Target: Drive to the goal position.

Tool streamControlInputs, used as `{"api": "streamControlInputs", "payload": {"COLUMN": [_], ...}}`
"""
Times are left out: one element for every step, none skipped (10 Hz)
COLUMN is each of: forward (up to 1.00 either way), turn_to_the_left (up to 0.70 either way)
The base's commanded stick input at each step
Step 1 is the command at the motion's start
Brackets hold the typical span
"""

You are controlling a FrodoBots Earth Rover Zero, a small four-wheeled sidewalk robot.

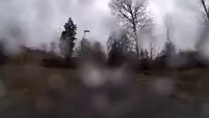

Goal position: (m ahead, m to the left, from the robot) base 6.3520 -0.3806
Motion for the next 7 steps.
{"api": "streamControlInputs", "payload": {"forward": [1.00, 1.00, 1.00, 1.00, 1.00, 1.00, 1.00], "turn_to_the_left": [0.00, 0.00, 0.00, 0.00, 0.00, 0.00, 0.40]}}
